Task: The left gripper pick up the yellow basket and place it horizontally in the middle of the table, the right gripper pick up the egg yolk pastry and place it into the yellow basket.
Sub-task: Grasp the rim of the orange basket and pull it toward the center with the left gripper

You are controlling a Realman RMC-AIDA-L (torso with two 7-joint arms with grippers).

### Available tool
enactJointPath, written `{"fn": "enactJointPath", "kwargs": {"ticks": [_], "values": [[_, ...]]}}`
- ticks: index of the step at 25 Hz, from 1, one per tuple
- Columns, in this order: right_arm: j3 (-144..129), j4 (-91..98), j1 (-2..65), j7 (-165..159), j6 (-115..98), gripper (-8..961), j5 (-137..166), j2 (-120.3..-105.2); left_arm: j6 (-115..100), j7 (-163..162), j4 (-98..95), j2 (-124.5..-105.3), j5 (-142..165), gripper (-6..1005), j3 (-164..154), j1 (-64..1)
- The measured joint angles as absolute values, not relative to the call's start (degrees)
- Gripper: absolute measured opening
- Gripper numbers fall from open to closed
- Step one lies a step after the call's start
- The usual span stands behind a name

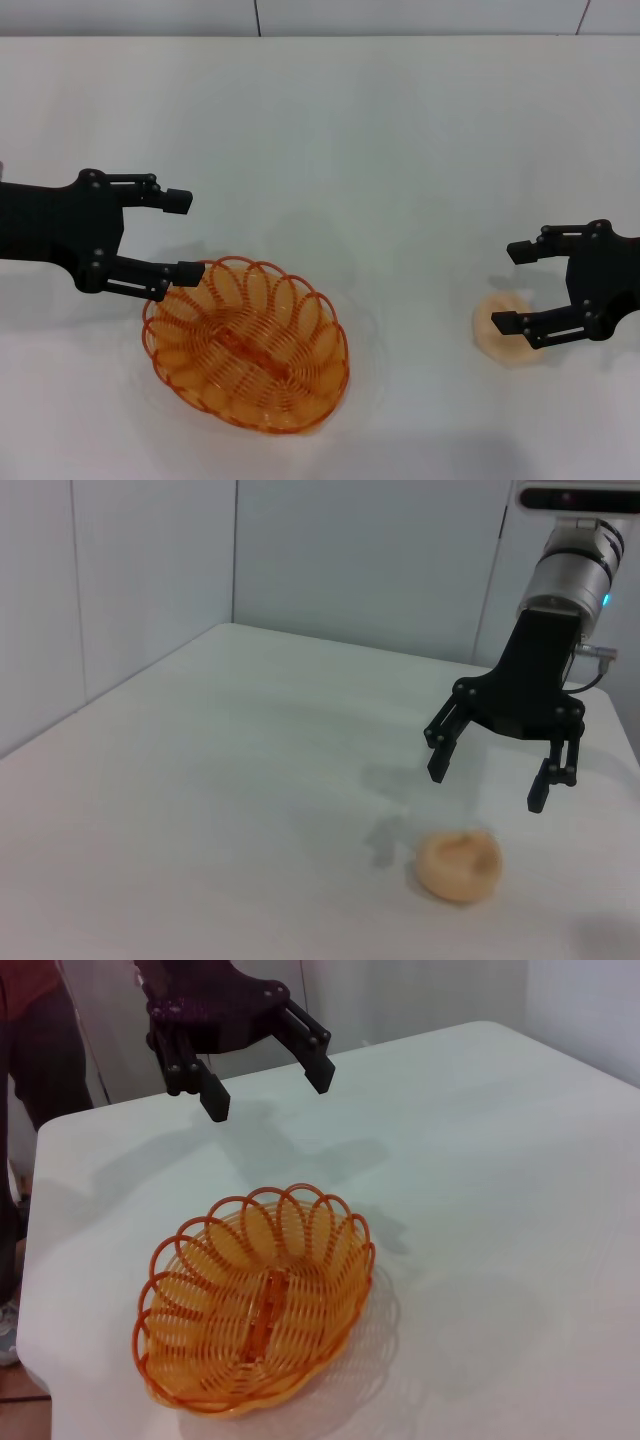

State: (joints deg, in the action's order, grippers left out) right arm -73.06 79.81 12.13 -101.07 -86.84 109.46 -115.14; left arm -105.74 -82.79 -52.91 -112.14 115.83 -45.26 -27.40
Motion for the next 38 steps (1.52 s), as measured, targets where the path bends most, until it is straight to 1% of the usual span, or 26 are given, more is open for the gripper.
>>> {"fn": "enactJointPath", "kwargs": {"ticks": [17, 24, 26, 29, 33, 38], "values": [[-73.02, 80.08, 12.17, -101.07, -86.83, 841, 109.42, -115.14, -105.60, -83.05, -52.91, -112.06, 116.12, 862, -45.26, -27.37], [-72.94, 80.24, 12.56, -101.07, -86.84, 841, 109.31, -115.14, -104.44, -86.31, -53.60, -111.00, 118.40, 862, -45.20, -27.67], [-72.88, 80.24, 12.69, -101.08, -86.84, 841, 109.30, -115.14, -103.57, -89.93, -54.05, -110.37, 120.68, 862, -45.15, -28.23], [-72.81, 80.29, 12.80, -101.07, -86.81, 841, 109.30, -115.14, -102.66, -95.23, -55.96, -109.93, 123.68, 862, -45.05, -28.88], [-72.76, 80.38, 12.91, -101.07, -86.74, 841, 109.27, -115.14, -101.20, -103.32, -61.13, -110.59, 129.86, 862, -44.42, -29.68], [-72.78, 80.27, 12.93, -101.07, -86.36, 842, 108.86, -115.14, -100.68, -112.02, -62.51, -111.08, 136.20, 863, -44.37, -32.90]]}}
